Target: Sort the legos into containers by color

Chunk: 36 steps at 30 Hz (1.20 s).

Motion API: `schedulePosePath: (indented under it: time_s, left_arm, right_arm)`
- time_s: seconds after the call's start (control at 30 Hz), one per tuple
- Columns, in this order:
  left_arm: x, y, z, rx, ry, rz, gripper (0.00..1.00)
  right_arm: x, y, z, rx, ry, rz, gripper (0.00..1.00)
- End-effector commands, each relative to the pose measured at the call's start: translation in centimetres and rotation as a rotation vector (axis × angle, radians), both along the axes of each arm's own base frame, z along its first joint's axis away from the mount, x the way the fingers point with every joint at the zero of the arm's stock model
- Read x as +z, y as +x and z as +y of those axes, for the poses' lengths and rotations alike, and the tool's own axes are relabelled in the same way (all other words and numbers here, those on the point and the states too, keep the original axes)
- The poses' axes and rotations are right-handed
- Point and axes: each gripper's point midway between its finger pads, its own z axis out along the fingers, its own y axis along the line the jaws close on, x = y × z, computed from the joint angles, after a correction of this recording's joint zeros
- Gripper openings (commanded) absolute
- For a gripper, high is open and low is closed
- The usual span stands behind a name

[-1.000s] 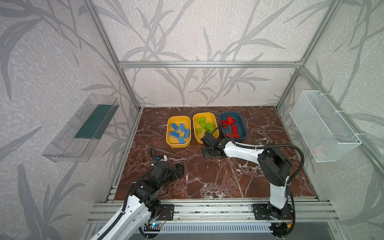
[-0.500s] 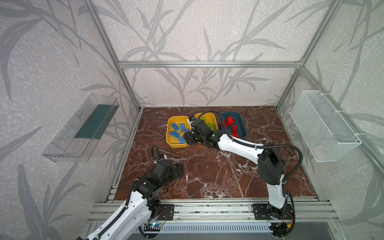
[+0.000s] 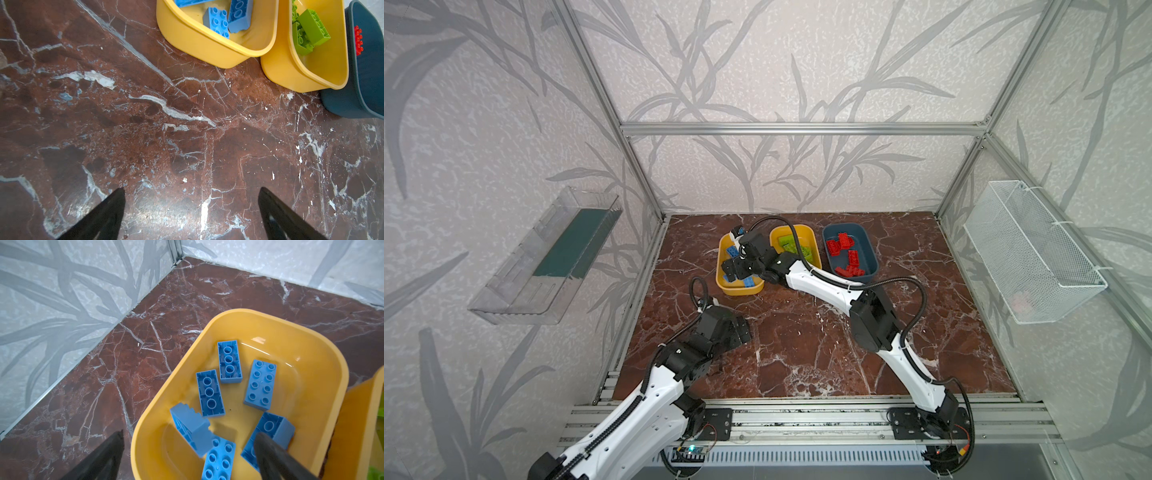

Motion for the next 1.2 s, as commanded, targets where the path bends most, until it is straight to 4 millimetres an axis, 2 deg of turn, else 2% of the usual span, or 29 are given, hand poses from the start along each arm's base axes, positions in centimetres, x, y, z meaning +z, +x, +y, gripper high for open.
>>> schedulePosePath:
  time_s: [0.0,0.1,0.2,0.33,0.4,0.53,0.77,0.83,0.87,0.97,1.17]
  left_arm:
    - [0.7,0.1,1.1,0.023,0.061,-0.014,0.99]
    - [1.4,0.1,2.0,0.042,0.095,-0.039,0.99]
    - [2.4,0.2,3.3,0.081,0.147,-0.073,0.99]
    - [3.7,0.2,4.7,0.115,0.227,-0.086,0.97]
    - [4.3,0.4,5.1,0.129,0.25,-0.1,0.97]
    - [5.4,1.4,6.4,0.194,0.33,-0.159,0.98]
    - [7.6,4.4,6.9,0.191,0.495,-0.281,0.99]
    - [8.7,5.1,7.2,0.201,0.539,-0.33,0.99]
    - [9.2,5.3,7.9,0.248,0.569,-0.349,0.99]
    - [10.3,6.6,8.5,0.262,0.643,-0.42,0.99]
    - [10.4,10.0,8.1,0.179,0.667,-0.449,0.99]
  right_arm:
    - [3.6,0.6,-0.9,-0.002,0.018,-0.046,0.99]
    - [5.6,0.3,-2.4,-0.006,0.034,-0.058,0.99]
    - [7.1,-0.5,-4.9,-0.027,0.05,-0.065,0.99]
    - [8.6,-2.2,-10.1,-0.088,0.032,-0.073,0.99]
    - [8.1,-3.2,-13.5,-0.135,-0.013,-0.074,0.99]
    - [7.1,-5.5,-21.8,-0.255,-0.088,-0.075,0.99]
    - [3.2,-9.9,-34.3,-0.395,-0.327,-0.059,0.99]
    - [2.2,-11.0,-36.3,-0.41,-0.329,-0.062,0.99]
    - [1.9,-11.6,-37.1,-0.414,-0.32,-0.076,0.99]
    - [1.8,-12.8,-39.2,-0.454,-0.301,-0.169,0.99]
    - [1.1,-13.7,-43.1,-0.535,-0.334,-0.227,0.99]
